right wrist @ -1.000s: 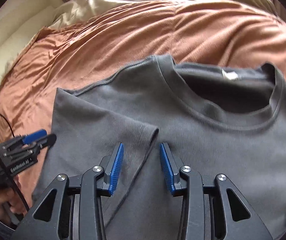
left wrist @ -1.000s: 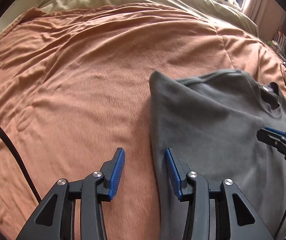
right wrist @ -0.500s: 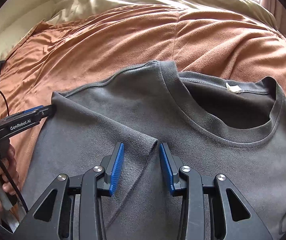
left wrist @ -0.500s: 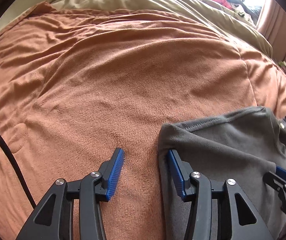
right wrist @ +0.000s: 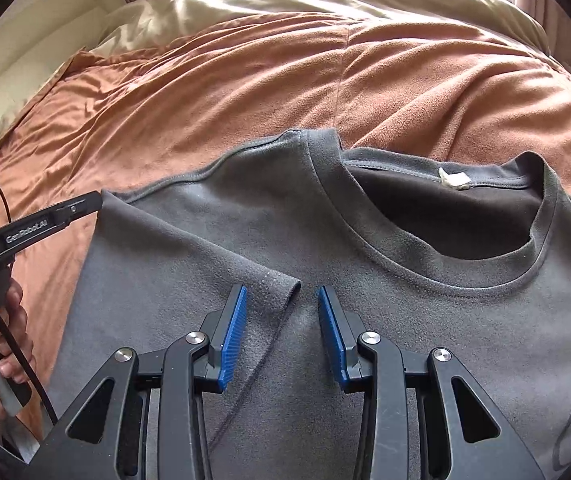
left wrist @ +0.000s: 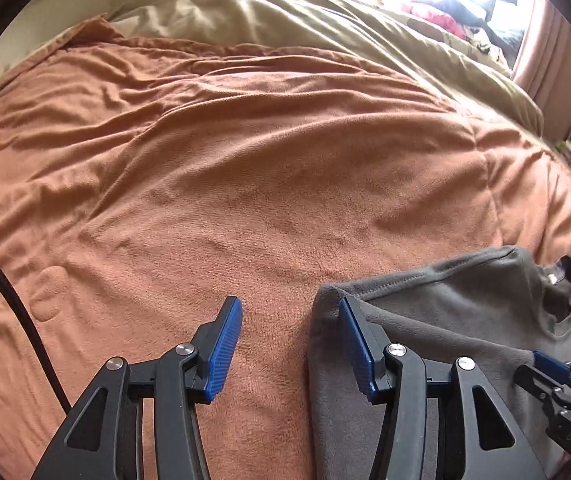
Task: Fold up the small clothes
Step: 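Withdraw both grippers up from the shirt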
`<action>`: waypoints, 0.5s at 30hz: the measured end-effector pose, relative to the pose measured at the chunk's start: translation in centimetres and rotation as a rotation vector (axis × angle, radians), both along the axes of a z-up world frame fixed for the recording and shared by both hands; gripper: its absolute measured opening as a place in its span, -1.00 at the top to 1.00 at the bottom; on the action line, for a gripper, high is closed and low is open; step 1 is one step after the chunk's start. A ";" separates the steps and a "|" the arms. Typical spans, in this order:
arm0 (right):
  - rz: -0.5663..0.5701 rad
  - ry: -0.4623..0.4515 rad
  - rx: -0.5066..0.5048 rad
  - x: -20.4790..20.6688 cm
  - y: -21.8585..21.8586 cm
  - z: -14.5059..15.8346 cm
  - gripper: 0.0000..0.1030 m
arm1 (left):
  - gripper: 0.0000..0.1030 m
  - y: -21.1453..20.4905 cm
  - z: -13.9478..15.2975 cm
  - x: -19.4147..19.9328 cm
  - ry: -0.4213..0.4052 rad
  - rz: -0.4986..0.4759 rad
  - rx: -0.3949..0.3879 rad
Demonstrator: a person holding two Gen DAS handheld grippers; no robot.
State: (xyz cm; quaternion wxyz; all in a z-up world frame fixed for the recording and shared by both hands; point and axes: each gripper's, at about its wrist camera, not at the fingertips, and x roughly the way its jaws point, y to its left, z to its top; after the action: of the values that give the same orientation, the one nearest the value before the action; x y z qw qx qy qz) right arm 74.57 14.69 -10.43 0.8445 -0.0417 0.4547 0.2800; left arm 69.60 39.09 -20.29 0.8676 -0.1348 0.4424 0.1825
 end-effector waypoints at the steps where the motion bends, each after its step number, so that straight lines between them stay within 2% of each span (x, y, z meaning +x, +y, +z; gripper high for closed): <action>1: 0.001 -0.003 -0.003 0.0 0.0 -0.1 0.33 | -0.04 0.0 -0.3 0.3 0.008 0.005 0.011; 5: 0.006 -0.013 -0.016 -0.1 0.3 -0.3 0.33 | -0.03 1.0 -1.3 0.9 0.079 0.091 0.075; 6: 0.008 -0.013 -0.019 -0.2 0.3 -0.2 0.33 | 0.03 1.4 -1.3 0.7 0.087 0.120 0.085; 9: 0.014 -0.007 -0.001 -0.3 -0.1 0.3 0.33 | 0.03 2.4 -1.4 -0.1 0.068 0.125 0.007; 12: 0.012 -0.022 0.007 -0.7 -0.8 1.0 0.33 | 0.03 2.7 -0.6 -1.3 0.055 0.138 0.008; 15: 0.010 -0.009 0.002 -1.3 -1.5 1.7 0.33 | 0.03 2.1 0.6 -2.5 0.035 0.108 -0.012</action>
State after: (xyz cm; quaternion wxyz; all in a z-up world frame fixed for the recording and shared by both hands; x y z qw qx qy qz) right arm 73.31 13.14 -8.71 0.8451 -0.0446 0.4504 0.2844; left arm 67.09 41.14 -19.73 0.8479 -0.1603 0.4506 0.2288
